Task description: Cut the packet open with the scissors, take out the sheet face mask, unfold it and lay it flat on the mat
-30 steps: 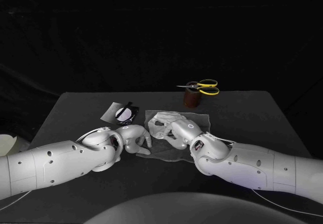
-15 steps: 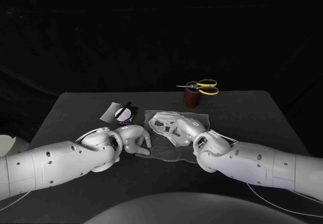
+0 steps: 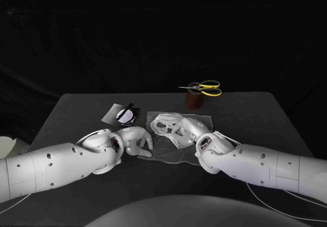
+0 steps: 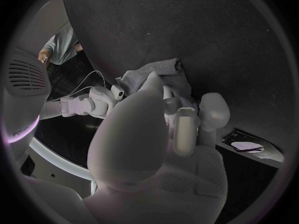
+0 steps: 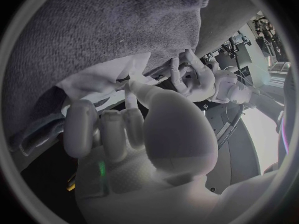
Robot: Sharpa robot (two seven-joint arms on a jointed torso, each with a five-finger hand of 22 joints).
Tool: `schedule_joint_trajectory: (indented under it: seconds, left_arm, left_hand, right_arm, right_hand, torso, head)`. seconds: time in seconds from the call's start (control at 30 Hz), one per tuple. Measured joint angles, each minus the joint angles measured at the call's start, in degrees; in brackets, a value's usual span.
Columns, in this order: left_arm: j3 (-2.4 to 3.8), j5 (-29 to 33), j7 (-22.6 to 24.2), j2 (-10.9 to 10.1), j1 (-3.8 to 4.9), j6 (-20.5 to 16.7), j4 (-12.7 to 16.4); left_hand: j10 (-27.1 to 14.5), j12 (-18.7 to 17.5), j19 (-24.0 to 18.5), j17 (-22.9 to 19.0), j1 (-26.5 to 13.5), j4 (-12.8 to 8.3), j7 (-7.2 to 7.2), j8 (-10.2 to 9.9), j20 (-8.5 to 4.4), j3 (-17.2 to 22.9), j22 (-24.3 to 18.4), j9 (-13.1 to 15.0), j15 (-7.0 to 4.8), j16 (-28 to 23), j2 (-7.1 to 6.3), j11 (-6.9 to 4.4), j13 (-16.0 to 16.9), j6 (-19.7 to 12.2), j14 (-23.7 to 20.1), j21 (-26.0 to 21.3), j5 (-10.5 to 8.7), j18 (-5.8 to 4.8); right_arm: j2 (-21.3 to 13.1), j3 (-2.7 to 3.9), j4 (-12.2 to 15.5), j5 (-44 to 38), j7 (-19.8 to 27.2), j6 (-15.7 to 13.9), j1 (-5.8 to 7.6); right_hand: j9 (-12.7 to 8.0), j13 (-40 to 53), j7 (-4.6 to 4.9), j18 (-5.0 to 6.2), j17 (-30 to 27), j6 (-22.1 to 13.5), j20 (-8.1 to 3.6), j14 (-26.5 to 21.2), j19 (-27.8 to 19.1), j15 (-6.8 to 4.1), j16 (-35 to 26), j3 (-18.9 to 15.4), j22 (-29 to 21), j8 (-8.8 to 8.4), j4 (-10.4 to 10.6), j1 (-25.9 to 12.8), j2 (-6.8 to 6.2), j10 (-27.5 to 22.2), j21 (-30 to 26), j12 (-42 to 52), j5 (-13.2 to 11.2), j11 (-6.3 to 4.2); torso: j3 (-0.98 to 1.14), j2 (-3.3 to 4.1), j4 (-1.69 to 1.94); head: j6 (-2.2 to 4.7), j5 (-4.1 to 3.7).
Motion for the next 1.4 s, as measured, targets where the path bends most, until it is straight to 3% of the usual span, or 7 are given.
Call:
schedule_joint_trajectory:
  seconds: [0.47, 0.8, 0.9, 1.0, 1.07, 1.2, 1.4]
  left_arm:
    - [0.01, 0.50, 0.07, -0.09, 0.02, 0.19, -0.10]
    - [0.01, 0.86, 0.10, -0.13, 0.05, 0.36, -0.12]
    - [0.01, 1.02, 0.10, -0.15, 0.05, 0.37, -0.13]
    - [0.00, 1.12, 0.13, -0.18, 0.05, 0.37, -0.13]
    - [0.00, 1.16, 0.14, -0.21, 0.05, 0.37, -0.13]
    - [-0.01, 1.26, 0.18, -0.26, 0.05, 0.37, -0.12]
    - [-0.02, 1.46, 0.22, -0.32, 0.04, 0.37, -0.13]
  left_hand:
    - [0.22, 0.24, 0.00, 0.00, 0.14, -0.01, -0.03, 0.14, 0.00, 0.33, 0.00, 0.04, 0.00, 0.16, 0.14, -0.22, 0.54, 0.00, 0.00, 0.00, 0.00, 0.00]
    - [0.21, 0.50, 0.00, 0.00, 0.33, -0.01, -0.08, 0.14, 0.00, 0.33, -0.01, -0.06, 0.00, 0.15, 0.33, -0.21, 0.59, 0.08, 0.00, -0.01, 0.00, 0.00]
    - [0.21, 0.50, 0.00, 0.00, 0.33, -0.01, -0.12, 0.14, 0.00, 0.32, -0.02, -0.07, 0.00, 0.15, 0.33, -0.21, 0.59, 0.12, 0.00, -0.01, 0.00, 0.00]
    - [0.21, 0.50, 0.00, 0.00, 0.33, -0.01, -0.12, 0.14, 0.00, 0.32, -0.02, -0.07, 0.00, 0.15, 0.33, -0.21, 0.59, 0.12, 0.00, -0.01, 0.00, 0.00]
    - [0.21, 0.50, 0.00, 0.00, 0.33, -0.01, -0.13, 0.14, 0.00, 0.32, -0.02, -0.08, 0.00, 0.15, 0.33, -0.21, 0.59, 0.13, 0.00, -0.01, 0.00, 0.00]
    - [0.21, 0.49, 0.00, 0.00, 0.33, -0.18, -0.14, 0.14, 0.00, 0.49, -0.03, -0.09, 0.00, 0.14, 0.33, -0.21, 0.59, 0.14, 0.00, -0.01, 0.00, 0.00]
    - [0.21, 0.49, 0.00, 0.00, 0.33, -0.18, -0.21, 0.14, 0.00, 0.49, -0.04, -0.13, 0.00, 0.14, 0.33, -0.21, 0.59, 0.21, 0.00, -0.02, 0.00, 0.00]
  right_arm:
    - [-0.09, 0.15, -0.88, 12.49, 2.14, 0.22, 0.71]
    - [0.78, 0.15, -2.58, 14.82, 0.83, 1.10, 1.18]
    - [0.80, 0.15, -2.66, 14.82, 0.50, 1.12, 1.26]
    - [0.63, 0.15, -2.44, 14.71, 0.64, 1.09, 1.29]
    - [0.41, 0.15, -2.20, 14.62, 1.11, 1.08, 1.29]
    - [-0.28, 0.12, -1.45, 14.30, 3.05, 1.01, 1.31]
    - [-1.57, 0.06, 0.08, 13.30, 7.10, 0.12, 1.28]
  right_hand:
    - [0.00, -0.03, -0.06, -0.04, 0.00, -0.08, -0.21, 0.00, -0.63, 0.00, -0.30, 0.56, 0.01, 0.00, -0.25, -0.46, 0.44, 0.00, -0.90, -0.50, 0.17, 0.00]
    - [0.00, 0.01, -0.10, -0.04, 0.04, -0.18, -0.21, 0.00, -0.87, 0.00, -0.32, 0.79, 0.04, 0.00, -0.49, -0.46, 0.43, 0.00, -1.50, -1.44, 0.14, 0.00]
    - [1.30, 0.01, 0.98, 0.52, 0.04, -2.73, 0.15, 0.03, -2.81, 0.03, -2.08, 0.84, 0.03, 0.49, -1.04, -2.04, -0.74, 0.06, -4.15, -4.74, 0.17, 0.06]
    - [0.10, 0.02, 3.19, 1.41, 0.04, -7.66, 1.36, 0.89, -5.32, 0.89, -4.95, -2.22, -0.55, -2.60, -0.73, -5.13, -3.35, 0.19, -7.90, -9.98, 1.79, 0.27]
    - [-0.66, 0.02, 4.42, 2.30, 0.04, -10.56, 2.26, 1.34, -7.74, 1.37, -7.58, -4.29, -2.74, -4.26, -0.73, -6.10, -5.39, -0.03, -11.45, -14.31, 2.16, 1.92]
    - [-1.02, 0.01, 5.02, 2.74, 0.04, -12.07, 2.96, 1.43, -9.13, 1.47, -8.86, -6.21, -4.34, -5.04, -1.11, -6.02, -6.85, -0.72, -13.97, -16.19, 2.16, 2.79]
    - [-1.02, -0.02, 5.05, 2.74, 0.00, -12.10, 2.96, 1.42, -9.13, 1.48, -8.91, -6.95, -4.32, -5.04, -1.37, -5.96, -7.20, -0.72, -13.97, -16.15, 2.16, 2.79]
  torso:
    - [0.03, -0.01, -0.09]
    - [0.03, -0.02, -0.03]
    - [-0.01, -0.02, -0.03]
    - [-0.02, -0.01, -0.02]
    - [-0.02, -0.01, -0.01]
    - [-0.01, -0.01, -0.01]
    - [0.02, -0.01, -0.03]
  head:
    - [0.00, -0.07]
    - [0.00, -0.35]
    - [0.00, -0.35]
    - [0.00, -0.27]
    - [0.00, -0.20]
    - [0.00, -0.10]
    - [0.00, -0.04]
